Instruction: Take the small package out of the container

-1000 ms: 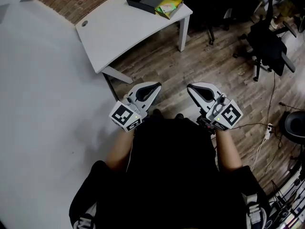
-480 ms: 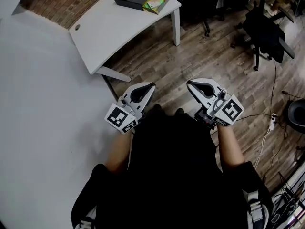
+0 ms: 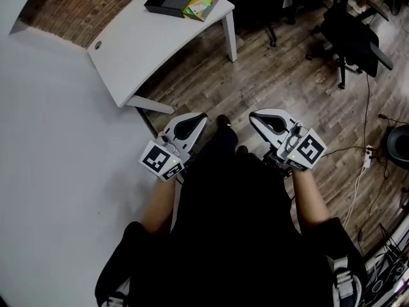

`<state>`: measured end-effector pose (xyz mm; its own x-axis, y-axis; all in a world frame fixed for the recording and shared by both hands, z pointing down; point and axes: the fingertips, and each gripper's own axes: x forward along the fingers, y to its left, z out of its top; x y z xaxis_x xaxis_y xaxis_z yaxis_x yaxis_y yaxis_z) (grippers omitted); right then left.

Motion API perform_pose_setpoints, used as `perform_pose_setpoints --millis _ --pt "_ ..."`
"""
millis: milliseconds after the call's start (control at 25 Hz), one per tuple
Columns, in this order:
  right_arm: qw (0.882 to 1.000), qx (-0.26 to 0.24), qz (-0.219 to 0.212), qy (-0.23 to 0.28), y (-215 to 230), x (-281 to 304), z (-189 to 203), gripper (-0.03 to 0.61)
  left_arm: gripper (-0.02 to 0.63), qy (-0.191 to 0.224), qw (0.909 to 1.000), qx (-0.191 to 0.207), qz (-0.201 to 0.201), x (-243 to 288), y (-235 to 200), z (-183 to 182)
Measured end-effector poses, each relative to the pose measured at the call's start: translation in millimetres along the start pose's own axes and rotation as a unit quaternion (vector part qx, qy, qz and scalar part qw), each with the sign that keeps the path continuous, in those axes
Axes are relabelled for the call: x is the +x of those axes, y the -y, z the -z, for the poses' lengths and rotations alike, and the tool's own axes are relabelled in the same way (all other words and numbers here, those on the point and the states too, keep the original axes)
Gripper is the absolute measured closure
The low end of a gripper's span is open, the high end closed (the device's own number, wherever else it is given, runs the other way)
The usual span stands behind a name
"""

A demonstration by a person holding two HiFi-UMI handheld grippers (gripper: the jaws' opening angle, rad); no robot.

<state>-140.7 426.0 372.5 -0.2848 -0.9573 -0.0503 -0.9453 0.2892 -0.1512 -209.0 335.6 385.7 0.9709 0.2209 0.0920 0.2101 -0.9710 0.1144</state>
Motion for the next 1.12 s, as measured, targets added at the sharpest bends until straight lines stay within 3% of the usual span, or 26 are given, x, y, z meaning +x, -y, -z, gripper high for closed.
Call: perform_pose_setpoints --millis 480,680,920,1120 --pt "1.0 -0.006 -0.007 -0.017 34 34 -4 0.572 0.598 0.007 0.9989 -0.036 0.028 41 -41 8" --pt "0.995 -0.03 -0.006 -0.093 65 68 20 0.572 0.598 0.008 0.998 -0.059 0.022 54 -82 18" --pt "0.991 -0.037 -0.026 -0.127 117 127 20 0.572 0.598 0.022 0.9966 -0.079 0.009 75 -155 16" --pt "0.979 -0.097 -0.031 -0.177 150 180 22 0.574 0.598 0.013 0.997 -0.07 0.029 89 -197 16"
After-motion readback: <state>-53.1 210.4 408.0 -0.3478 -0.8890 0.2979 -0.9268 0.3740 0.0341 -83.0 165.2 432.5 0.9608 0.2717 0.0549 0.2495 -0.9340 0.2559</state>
